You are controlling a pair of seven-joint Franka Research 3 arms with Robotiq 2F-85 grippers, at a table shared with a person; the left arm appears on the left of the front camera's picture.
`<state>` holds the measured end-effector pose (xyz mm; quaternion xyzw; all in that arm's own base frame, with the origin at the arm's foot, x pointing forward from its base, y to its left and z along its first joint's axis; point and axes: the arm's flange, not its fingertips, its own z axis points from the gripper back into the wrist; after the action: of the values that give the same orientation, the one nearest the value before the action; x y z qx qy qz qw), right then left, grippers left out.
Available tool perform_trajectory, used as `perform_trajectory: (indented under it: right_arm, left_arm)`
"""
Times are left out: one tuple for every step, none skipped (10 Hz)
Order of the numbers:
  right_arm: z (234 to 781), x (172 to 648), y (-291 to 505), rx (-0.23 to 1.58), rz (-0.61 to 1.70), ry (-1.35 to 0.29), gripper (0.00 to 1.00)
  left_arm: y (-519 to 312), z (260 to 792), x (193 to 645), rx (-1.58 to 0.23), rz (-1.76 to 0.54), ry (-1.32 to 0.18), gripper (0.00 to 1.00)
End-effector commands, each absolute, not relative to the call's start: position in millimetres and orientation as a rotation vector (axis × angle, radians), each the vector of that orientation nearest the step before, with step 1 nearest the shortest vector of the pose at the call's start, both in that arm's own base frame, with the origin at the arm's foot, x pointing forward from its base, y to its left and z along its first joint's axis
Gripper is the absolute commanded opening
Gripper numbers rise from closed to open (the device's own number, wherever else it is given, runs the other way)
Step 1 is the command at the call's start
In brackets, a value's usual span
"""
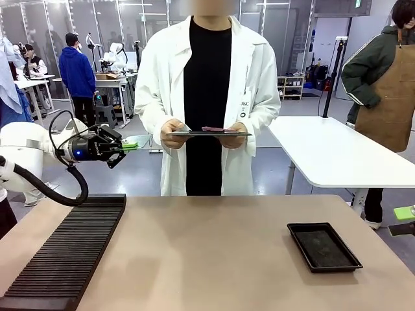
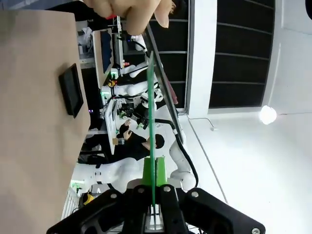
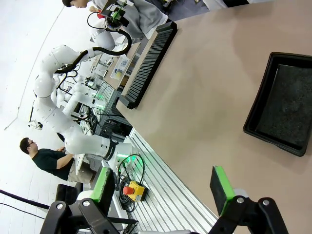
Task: Inspect the PCB.
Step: Pick up the Blank PCB and present it to the human, then release the Blank PCB you were holding.
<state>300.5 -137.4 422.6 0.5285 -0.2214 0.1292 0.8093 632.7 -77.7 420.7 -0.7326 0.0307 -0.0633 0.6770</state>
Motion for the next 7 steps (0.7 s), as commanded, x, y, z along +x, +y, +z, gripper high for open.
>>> perform_trajectory:
  right_arm:
    - [423.4, 301.5, -138.3, 1.139, 0.291, -0.496, 1.00]
    - [423.4, 301.5, -138.3, 1.139, 0.291, -0.496, 1.00]
    - [423.4, 301.5, -138.3, 1.139, 0.291, -0.496, 1.00]
    - [423.4, 301.5, -138.3, 1.139, 0.291, -0.496, 1.00]
    - [423.4, 301.5, -138.3, 1.139, 0.291, -0.496, 1.00]
    - [423.4, 301.5, -138.3, 1.139, 0.291, -0.496, 1.00]
    - [423.4, 301.5, -138.3, 1.139, 0.291, -0.496, 1.00]
  left_arm:
    - [-79.4, 422.2, 632.4, -1.640, -0.138, 0.006, 0.03]
    - [-77.7, 420.7, 632.7, -1.647, -0.142, 0.069, 0.03]
    - [-77.7, 420.7, 632.7, -1.647, -0.142, 0.069, 0.03]
    - [-77.7, 420.7, 632.7, -1.647, -0.142, 0.069, 0.03]
    - [-77.7, 420.7, 632.7, -1.647, -0.142, 0.069, 0.03]
    - [-77.7, 420.7, 632.7, -1.647, -0.142, 0.069, 0.03]
    - [-77.7, 420.7, 632.7, -1.647, -0.142, 0.069, 0.03]
